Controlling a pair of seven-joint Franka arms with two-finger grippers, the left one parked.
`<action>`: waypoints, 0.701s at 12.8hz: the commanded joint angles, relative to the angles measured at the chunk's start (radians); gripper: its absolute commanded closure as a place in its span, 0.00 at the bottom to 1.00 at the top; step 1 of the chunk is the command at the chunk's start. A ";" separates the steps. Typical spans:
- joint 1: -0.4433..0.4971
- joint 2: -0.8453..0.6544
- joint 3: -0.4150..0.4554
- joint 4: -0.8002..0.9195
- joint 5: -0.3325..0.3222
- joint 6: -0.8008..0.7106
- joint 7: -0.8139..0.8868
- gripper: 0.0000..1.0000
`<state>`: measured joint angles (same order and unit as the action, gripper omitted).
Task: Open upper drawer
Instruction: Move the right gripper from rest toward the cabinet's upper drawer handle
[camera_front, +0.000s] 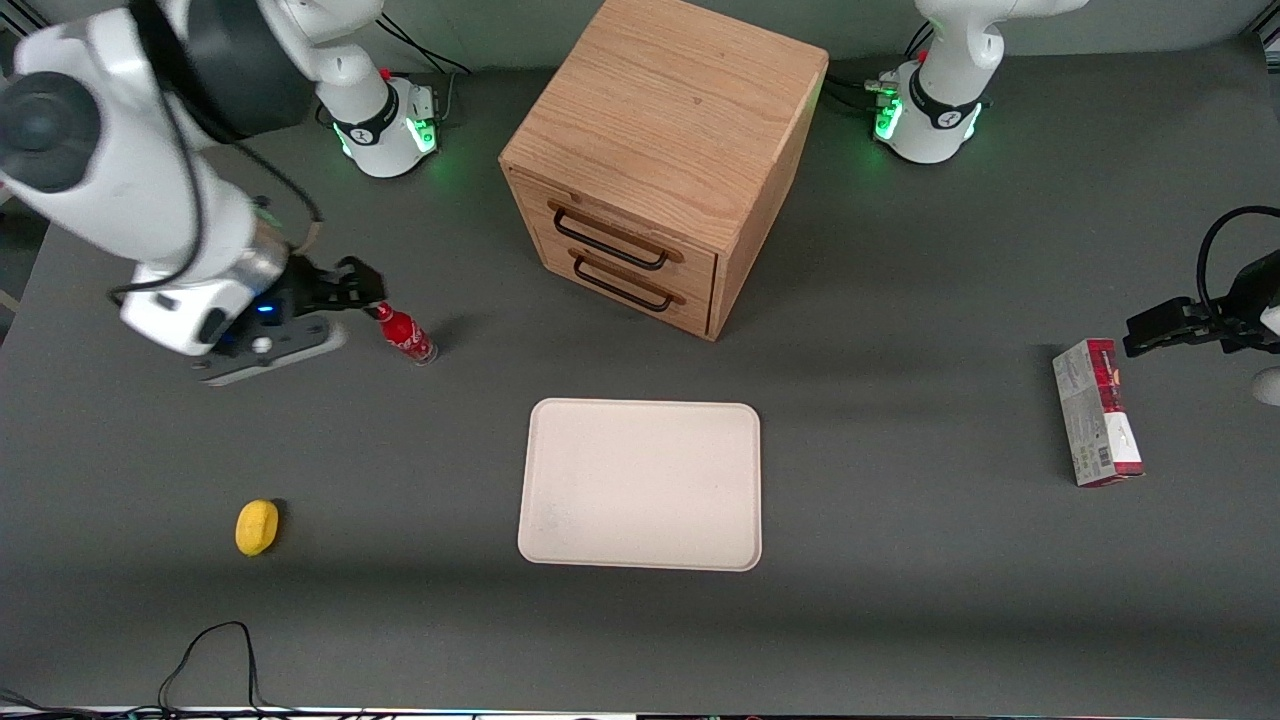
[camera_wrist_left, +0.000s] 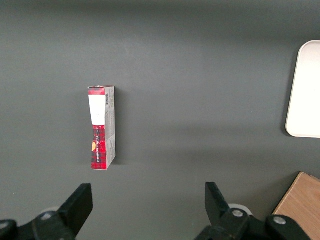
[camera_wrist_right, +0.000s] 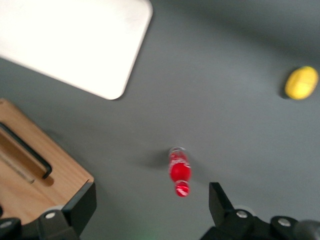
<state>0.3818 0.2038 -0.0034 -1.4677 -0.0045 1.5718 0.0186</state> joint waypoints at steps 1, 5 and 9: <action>0.107 0.063 -0.009 0.047 0.017 -0.003 -0.014 0.00; 0.236 0.100 -0.004 0.061 0.018 0.011 -0.014 0.00; 0.308 0.109 0.000 0.055 0.040 0.062 -0.115 0.00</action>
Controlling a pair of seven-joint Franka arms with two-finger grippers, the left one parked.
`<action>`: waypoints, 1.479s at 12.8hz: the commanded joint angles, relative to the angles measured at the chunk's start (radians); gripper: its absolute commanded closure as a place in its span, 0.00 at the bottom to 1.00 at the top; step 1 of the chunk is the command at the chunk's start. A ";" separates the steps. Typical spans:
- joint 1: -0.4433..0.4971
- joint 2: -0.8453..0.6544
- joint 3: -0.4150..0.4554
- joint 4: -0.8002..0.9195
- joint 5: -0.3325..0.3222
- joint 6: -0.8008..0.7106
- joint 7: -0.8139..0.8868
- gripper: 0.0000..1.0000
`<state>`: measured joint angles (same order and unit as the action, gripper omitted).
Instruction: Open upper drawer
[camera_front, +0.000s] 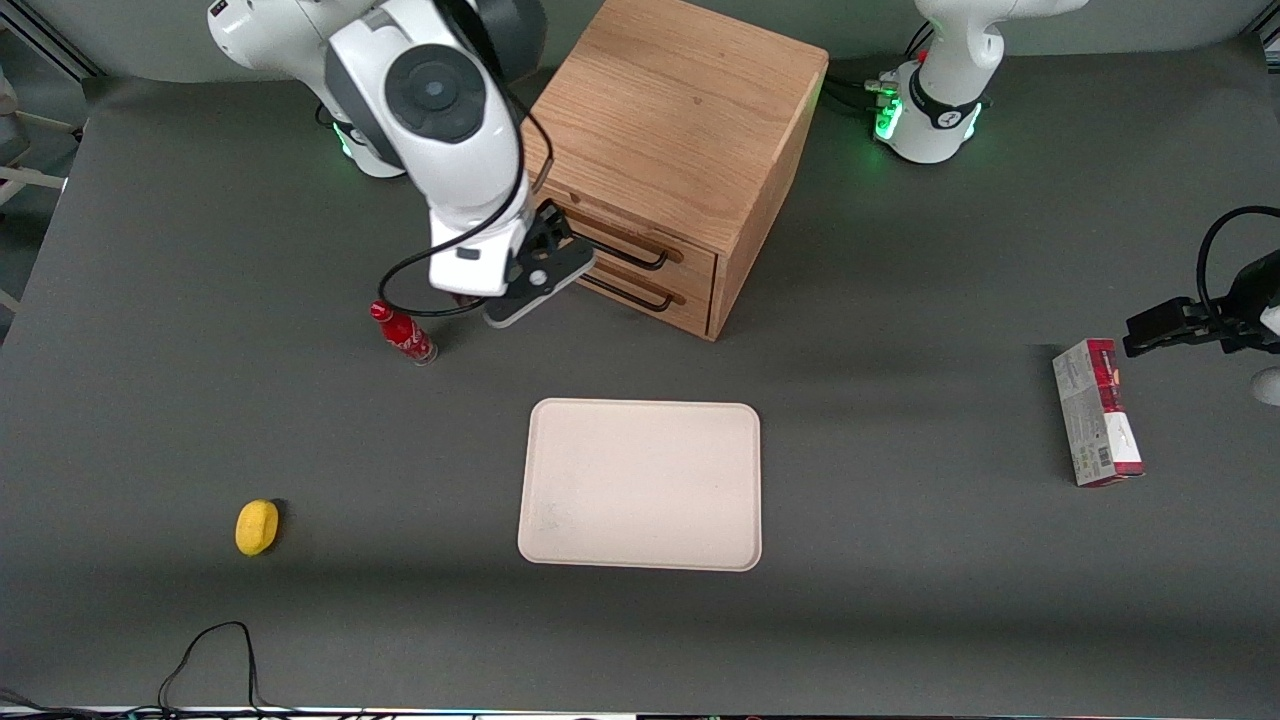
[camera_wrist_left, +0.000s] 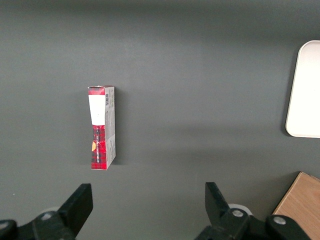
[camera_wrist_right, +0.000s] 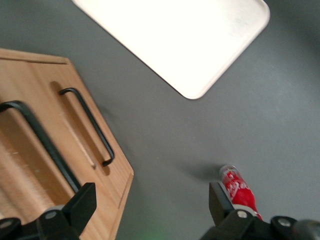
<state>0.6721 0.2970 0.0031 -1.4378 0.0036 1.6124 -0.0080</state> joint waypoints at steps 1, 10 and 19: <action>0.024 0.014 -0.006 0.020 0.051 0.033 -0.146 0.00; 0.089 -0.007 -0.008 -0.022 0.071 0.041 -0.300 0.00; 0.083 -0.062 -0.069 -0.124 0.233 0.099 -0.431 0.00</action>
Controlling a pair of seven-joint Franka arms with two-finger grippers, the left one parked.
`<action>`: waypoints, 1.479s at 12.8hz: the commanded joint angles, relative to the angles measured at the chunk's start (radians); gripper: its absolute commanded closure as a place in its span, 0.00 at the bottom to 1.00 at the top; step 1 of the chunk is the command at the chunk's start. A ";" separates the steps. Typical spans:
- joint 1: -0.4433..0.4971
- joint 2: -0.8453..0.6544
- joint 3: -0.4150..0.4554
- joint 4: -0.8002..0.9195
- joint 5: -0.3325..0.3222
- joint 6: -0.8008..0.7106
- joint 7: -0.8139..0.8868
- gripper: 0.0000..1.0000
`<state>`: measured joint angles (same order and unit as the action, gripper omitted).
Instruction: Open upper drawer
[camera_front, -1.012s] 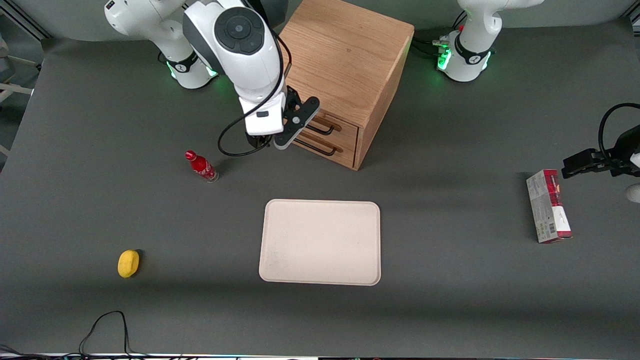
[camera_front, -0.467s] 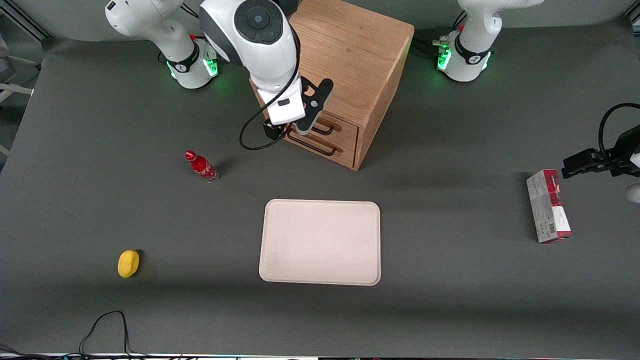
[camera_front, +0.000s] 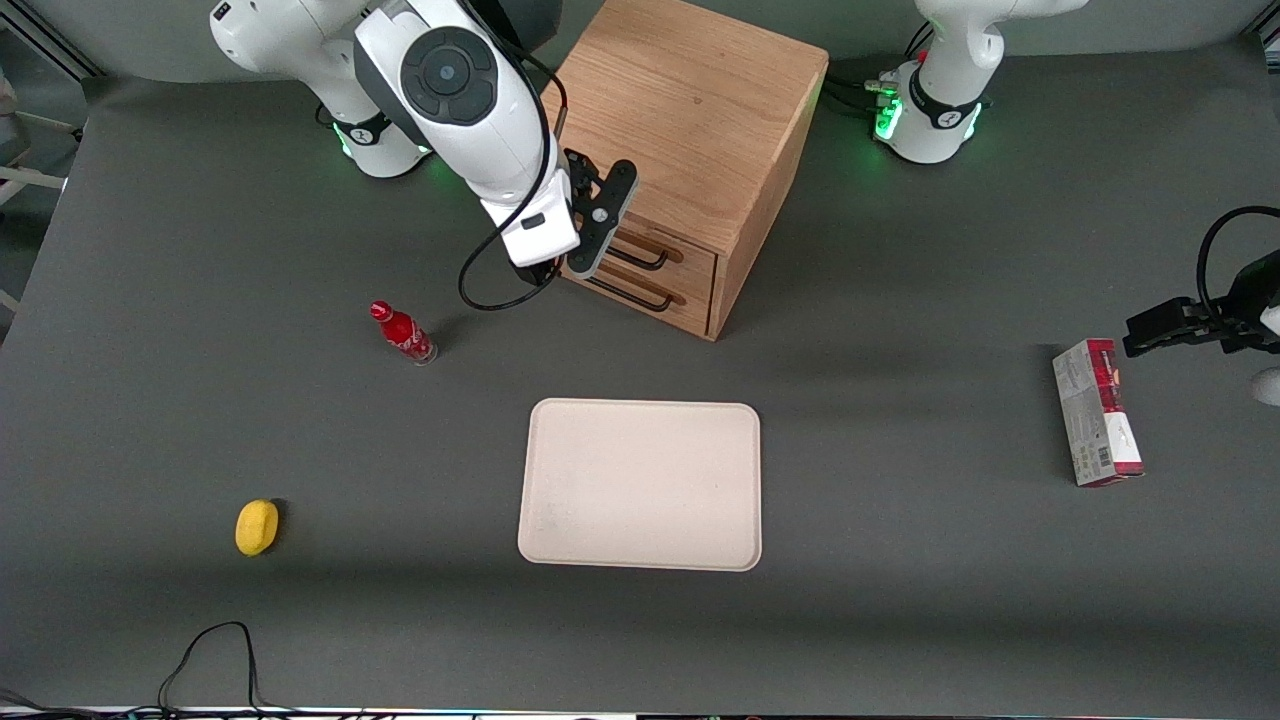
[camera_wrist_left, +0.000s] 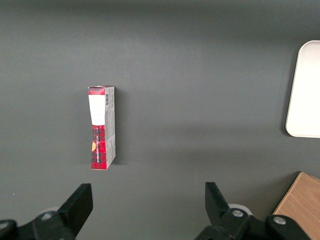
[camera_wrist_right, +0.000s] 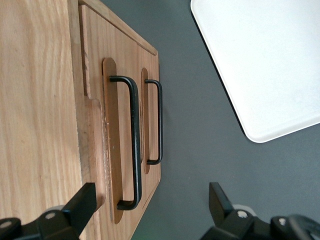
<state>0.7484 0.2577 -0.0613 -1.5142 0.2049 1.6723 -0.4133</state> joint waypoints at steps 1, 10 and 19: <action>0.009 -0.023 -0.003 -0.066 0.031 0.067 -0.025 0.00; 0.029 -0.023 0.000 -0.204 0.031 0.217 -0.024 0.00; 0.029 -0.006 -0.002 -0.255 0.024 0.290 -0.025 0.00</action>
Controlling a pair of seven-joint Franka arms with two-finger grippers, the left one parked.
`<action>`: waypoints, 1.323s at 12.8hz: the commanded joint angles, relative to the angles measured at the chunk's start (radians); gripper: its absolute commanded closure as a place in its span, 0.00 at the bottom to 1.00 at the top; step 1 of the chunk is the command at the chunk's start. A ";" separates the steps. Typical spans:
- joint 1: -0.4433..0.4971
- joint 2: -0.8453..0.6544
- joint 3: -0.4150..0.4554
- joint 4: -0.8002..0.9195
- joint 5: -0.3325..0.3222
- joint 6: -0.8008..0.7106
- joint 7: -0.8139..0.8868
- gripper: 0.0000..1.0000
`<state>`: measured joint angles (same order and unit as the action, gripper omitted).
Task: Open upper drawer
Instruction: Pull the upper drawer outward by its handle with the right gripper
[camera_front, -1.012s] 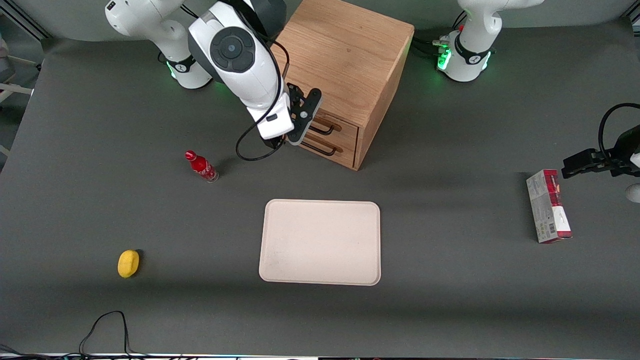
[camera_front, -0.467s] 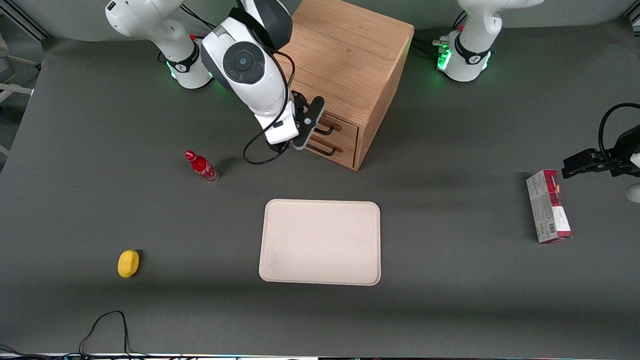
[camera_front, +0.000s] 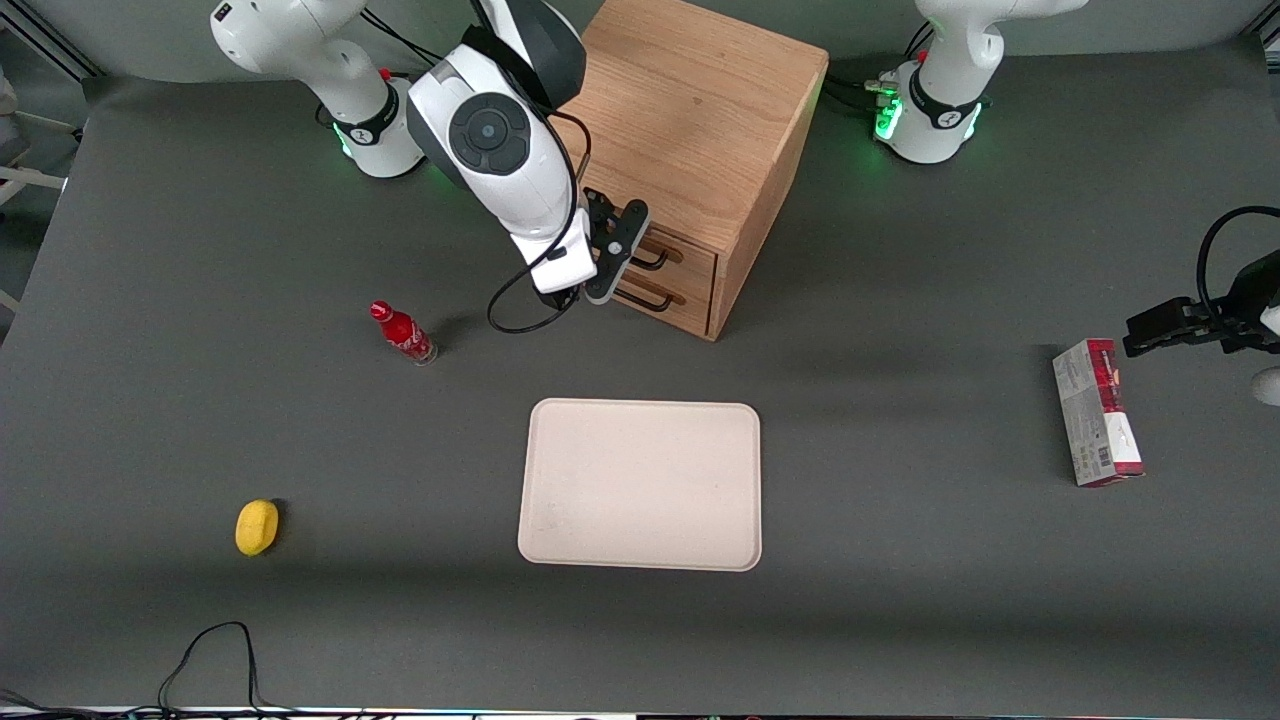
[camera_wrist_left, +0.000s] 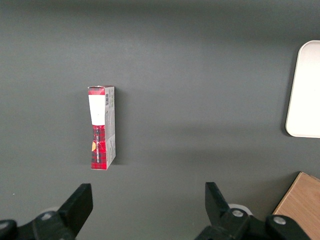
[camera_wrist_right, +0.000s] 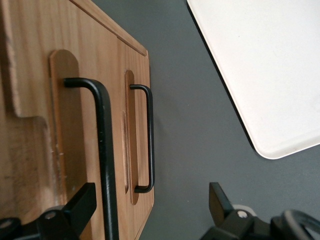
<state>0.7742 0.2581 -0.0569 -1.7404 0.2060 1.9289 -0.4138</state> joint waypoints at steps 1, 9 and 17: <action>0.004 -0.002 -0.006 -0.028 0.023 0.036 -0.025 0.00; -0.013 0.024 -0.009 -0.018 0.021 0.044 -0.025 0.00; -0.085 0.093 -0.009 0.045 0.020 0.032 -0.025 0.00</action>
<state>0.7029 0.3227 -0.0649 -1.7336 0.2060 1.9659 -0.4141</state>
